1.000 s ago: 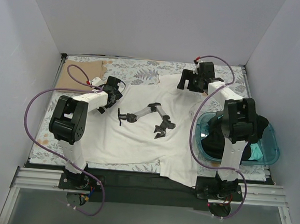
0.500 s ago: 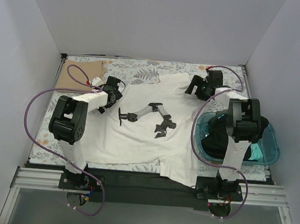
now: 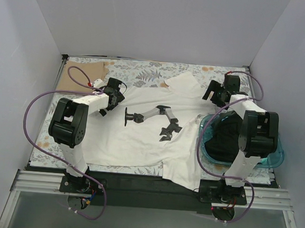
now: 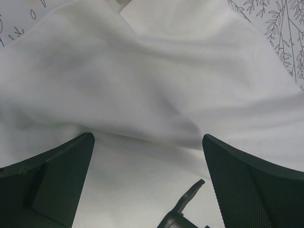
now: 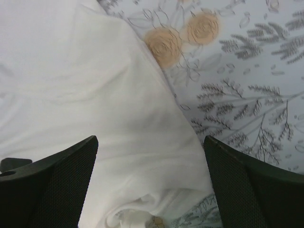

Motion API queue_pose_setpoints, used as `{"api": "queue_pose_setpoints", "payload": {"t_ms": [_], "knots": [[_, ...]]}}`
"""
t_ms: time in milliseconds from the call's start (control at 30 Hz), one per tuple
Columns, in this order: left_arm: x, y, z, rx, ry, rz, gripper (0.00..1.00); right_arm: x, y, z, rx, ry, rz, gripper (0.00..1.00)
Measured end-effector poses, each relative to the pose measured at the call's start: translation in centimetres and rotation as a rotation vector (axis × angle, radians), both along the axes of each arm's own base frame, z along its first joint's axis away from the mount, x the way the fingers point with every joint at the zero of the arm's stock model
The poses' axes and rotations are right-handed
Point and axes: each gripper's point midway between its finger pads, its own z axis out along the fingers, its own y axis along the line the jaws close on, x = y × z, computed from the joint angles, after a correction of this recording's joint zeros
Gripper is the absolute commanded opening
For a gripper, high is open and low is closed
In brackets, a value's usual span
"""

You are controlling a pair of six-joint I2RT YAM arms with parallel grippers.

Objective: Fold and stack the t-shirts
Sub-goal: Flatten the tshirt out

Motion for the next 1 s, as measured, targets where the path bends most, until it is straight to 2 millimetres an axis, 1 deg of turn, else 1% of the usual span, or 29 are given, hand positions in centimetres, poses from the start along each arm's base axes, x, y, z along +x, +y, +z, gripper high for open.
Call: {"api": "queue_pose_setpoints", "payload": {"t_ms": [67,133,200,267,333,400,467,533,567,633,700,733,800,933,1000], "knots": [[0.0,-0.1,0.0,0.001,0.004,-0.010,0.98,1.3,0.7,1.1,0.000,-0.035,0.047,0.98],[0.0,-0.2,0.0,0.000,0.008,-0.020,0.98,2.9,1.9,2.6,-0.005,-0.083,0.106,0.98],[0.0,-0.3,0.1,-0.003,0.016,-0.030,0.98,4.3,3.9,3.6,-0.011,-0.126,0.172,0.98],[0.3,-0.5,0.4,-0.005,0.014,-0.038,0.98,5.1,6.1,3.9,-0.015,-0.147,0.232,0.98],[0.8,-0.6,1.0,-0.004,0.004,-0.043,0.98,5.6,8.3,3.2,-0.012,-0.143,0.283,0.98],[1.5,-0.7,1.8,0.001,-0.013,-0.048,0.98,5.6,10.3,1.9,-0.004,-0.122,0.329,0.98],[2.6,-0.8,2.7,0.009,-0.038,-0.051,0.98,5.5,11.2,0.3,-0.002,-0.088,0.351,0.98],[3.8,-0.8,3.3,0.021,-0.056,-0.054,0.98,5.4,11.2,-1.7,-0.009,-0.049,0.354,0.98],[4.4,-0.9,3.4,0.028,-0.058,-0.057,0.98,5.5,10.9,-2.5,-0.019,-0.033,0.351,0.98],[5.8,-1.1,3.0,0.042,-0.055,-0.063,0.98,6.3,10.6,-1.8,-0.025,-0.052,0.339,0.98],[6.9,-1.3,2.0,0.052,-0.039,-0.068,0.98,6.7,10.0,-1.9,-0.031,-0.049,0.326,0.98],[7.2,-1.3,1.4,0.056,-0.028,-0.070,0.98,6.8,9.7,-2.3,-0.035,-0.041,0.317,0.98],[7.6,-1.1,-0.3,0.085,0.015,-0.073,0.98,7.3,9.1,-2.3,-0.037,-0.043,0.303,0.98],[8.9,-0.9,-0.3,0.101,0.018,-0.072,0.98,7.9,7.7,-2.4,-0.031,-0.041,0.275,0.98],[9.6,-0.9,-0.3,0.105,0.020,-0.076,0.98,8.6,7.1,-2.5,-0.027,-0.044,0.263,0.98]]}}
